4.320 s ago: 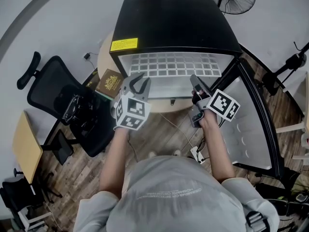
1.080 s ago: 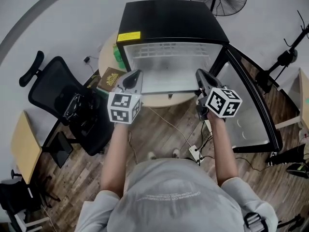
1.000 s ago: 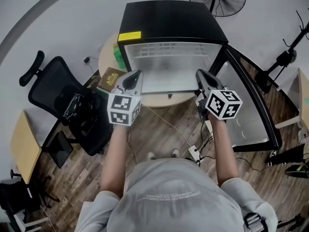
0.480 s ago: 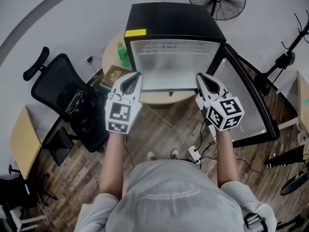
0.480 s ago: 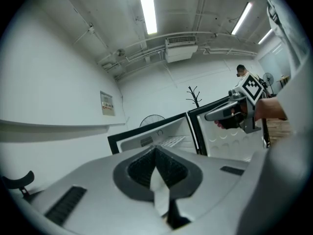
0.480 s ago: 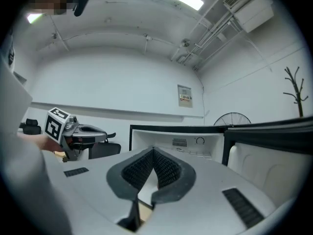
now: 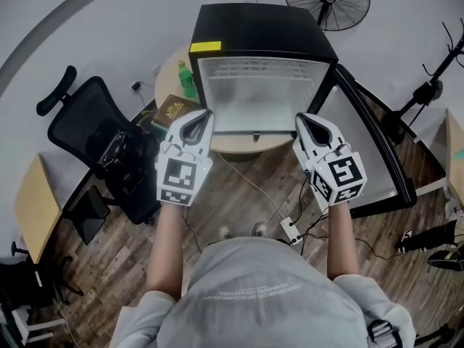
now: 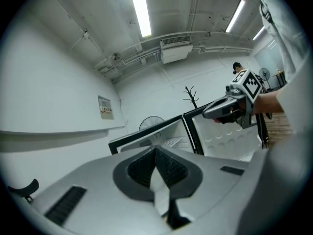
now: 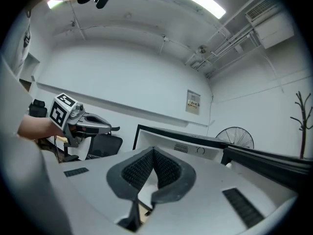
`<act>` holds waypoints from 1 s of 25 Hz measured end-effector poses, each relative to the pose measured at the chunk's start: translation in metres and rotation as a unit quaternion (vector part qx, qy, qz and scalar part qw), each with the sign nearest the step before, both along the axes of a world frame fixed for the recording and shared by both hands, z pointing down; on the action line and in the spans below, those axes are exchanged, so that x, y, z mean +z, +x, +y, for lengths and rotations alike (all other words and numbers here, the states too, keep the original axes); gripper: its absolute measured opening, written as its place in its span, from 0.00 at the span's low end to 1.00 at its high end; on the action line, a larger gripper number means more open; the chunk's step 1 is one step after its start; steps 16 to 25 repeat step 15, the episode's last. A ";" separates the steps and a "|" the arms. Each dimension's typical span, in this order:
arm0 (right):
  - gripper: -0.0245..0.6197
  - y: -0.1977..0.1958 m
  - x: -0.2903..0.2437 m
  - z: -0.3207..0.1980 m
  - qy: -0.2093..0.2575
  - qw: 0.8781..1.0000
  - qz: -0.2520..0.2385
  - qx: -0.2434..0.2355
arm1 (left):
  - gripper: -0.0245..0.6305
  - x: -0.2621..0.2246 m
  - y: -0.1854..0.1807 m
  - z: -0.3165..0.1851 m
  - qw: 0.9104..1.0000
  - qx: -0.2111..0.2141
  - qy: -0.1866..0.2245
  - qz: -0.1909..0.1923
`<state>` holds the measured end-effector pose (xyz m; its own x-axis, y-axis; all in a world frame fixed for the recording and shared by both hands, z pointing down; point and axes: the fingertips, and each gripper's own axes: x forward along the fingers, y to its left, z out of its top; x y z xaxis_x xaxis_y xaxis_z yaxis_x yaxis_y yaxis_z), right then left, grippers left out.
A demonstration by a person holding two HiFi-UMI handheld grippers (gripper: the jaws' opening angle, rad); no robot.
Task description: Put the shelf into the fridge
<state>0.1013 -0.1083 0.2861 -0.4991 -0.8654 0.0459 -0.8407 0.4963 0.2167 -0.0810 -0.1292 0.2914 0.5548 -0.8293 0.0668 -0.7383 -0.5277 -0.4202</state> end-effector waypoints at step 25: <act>0.06 0.005 0.006 -0.015 -0.004 1.000 0.002 0.000 | 0.07 0.004 0.005 -0.012 1.000 -0.004 -0.003 0.001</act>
